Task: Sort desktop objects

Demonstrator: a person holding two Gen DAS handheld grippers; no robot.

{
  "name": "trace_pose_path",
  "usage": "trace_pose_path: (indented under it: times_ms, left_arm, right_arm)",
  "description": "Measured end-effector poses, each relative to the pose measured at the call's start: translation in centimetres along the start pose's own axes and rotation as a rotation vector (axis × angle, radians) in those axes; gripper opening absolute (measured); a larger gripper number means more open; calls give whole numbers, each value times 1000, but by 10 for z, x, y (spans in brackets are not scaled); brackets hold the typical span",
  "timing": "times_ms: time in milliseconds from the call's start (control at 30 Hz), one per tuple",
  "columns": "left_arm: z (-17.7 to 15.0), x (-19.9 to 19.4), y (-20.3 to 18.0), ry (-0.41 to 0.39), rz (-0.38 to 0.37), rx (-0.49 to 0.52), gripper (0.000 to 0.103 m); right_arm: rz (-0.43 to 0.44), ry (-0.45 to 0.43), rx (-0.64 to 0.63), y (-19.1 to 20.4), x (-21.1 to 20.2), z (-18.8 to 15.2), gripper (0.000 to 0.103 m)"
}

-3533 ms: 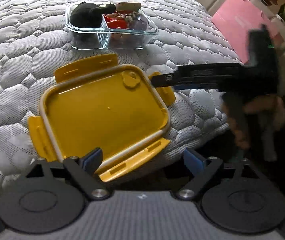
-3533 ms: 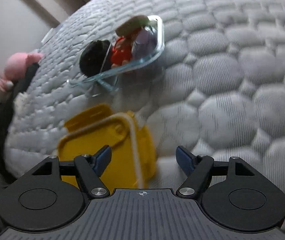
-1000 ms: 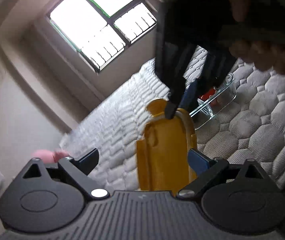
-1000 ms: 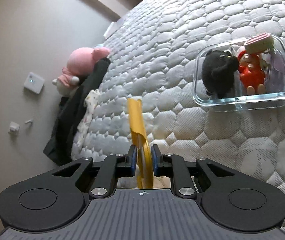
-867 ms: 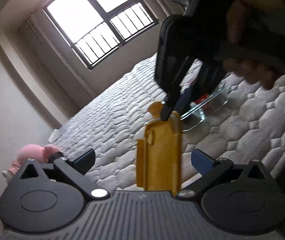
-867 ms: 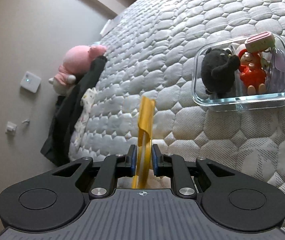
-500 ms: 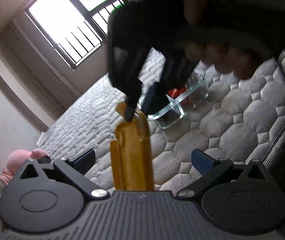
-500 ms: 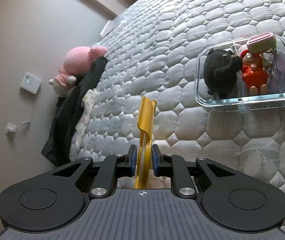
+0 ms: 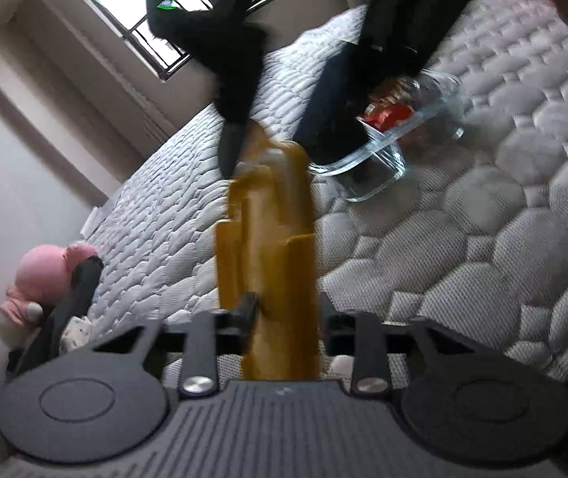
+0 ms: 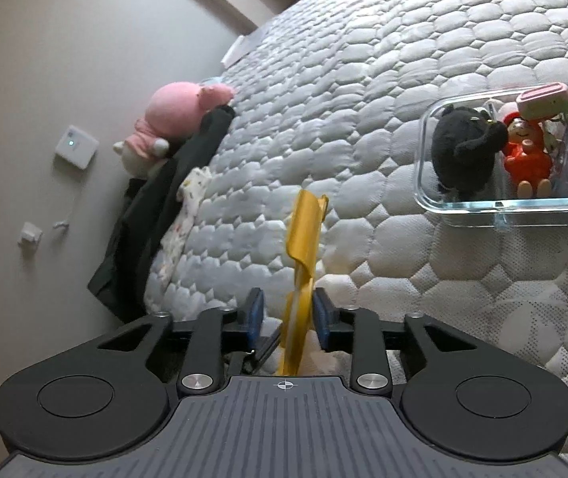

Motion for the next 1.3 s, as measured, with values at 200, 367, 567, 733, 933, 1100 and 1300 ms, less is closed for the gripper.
trace_pose_path:
  times_ms: [200,367,567,733,933,1100,1300]
  left_arm:
    - [7,10,27,15,-64,-112,19]
    - [21,29,71,66,-171,-337,20]
    - [24,68,139,189,-359,-713,25]
    - [4,100,181,244,-451,-964,25]
    - [-43,135,208,330,-562,-1229,22]
    - [-80,154,221,373,-644,-1421,22]
    - [-124,177,227,439,-823,-1763,22]
  right_arm:
    - [35,-48,90,-20,-4,8,43]
    - [17,-255,101,-39,-33,13,63]
    - [-30,-277,13,-52,-26,-15,77]
    - [160,-146,207,-57,20,-44,87]
    - [396,92,542,-42,98,-75,88]
    - [500,199,953,-33,149,-91,88]
    - [498,186,1105,-16,183,-87,88]
Point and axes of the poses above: each gripper's, at about its wrist camera, not at the fingertips, and x roughly the way its jaws point, y to its left, z to its top, the point moved 7 cm from there along x, roughly the way its jaws point
